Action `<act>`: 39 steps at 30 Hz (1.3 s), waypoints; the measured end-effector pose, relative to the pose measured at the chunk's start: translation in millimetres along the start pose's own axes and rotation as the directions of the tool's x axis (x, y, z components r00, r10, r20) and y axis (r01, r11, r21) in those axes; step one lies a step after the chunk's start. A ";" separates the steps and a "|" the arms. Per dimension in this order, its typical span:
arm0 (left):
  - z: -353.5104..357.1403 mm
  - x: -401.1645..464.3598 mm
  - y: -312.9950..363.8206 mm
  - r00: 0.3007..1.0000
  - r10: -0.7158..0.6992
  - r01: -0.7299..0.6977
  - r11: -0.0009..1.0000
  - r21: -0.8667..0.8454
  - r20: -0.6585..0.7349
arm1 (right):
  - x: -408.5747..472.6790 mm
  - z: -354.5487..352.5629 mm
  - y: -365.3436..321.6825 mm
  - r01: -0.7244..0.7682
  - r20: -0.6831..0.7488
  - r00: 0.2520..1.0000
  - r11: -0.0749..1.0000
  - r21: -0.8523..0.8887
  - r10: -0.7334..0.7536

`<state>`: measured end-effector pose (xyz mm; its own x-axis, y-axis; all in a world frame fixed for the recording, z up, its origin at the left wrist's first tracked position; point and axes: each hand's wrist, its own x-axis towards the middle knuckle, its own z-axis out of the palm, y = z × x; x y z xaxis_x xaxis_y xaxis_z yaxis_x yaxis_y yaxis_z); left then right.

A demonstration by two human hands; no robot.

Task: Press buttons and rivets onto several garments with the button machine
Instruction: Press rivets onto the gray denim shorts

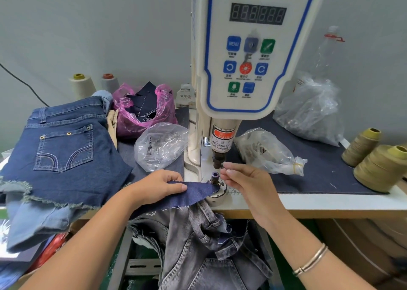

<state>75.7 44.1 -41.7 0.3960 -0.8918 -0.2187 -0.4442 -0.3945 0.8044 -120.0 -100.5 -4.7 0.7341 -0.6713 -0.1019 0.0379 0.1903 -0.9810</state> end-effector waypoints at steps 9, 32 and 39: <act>0.9 1.4 -2.8 1.000 0.005 -0.005 1.000 -0.015 0.000 | 1.5 14.2 -5.3 -0.031 -0.025 0.999 0.999 -0.021 0.030; 1.3 1.7 -3.2 1.000 0.012 -0.011 0.999 -0.047 0.004 | -5.7 24.0 -16.7 -0.407 0.135 0.883 0.594 0.694 0.449; 1.4 2.5 -4.2 1.000 0.003 -0.003 0.999 -0.041 0.003 | -9.4 24.5 -25.0 -0.398 0.109 0.895 0.664 0.633 0.432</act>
<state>77.4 43.2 -46.4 0.3923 -0.8937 -0.2178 -0.4117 -0.3824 0.8272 -111.2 -81.4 24.8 0.7471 -0.4409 -0.4974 0.1622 0.8466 -0.5068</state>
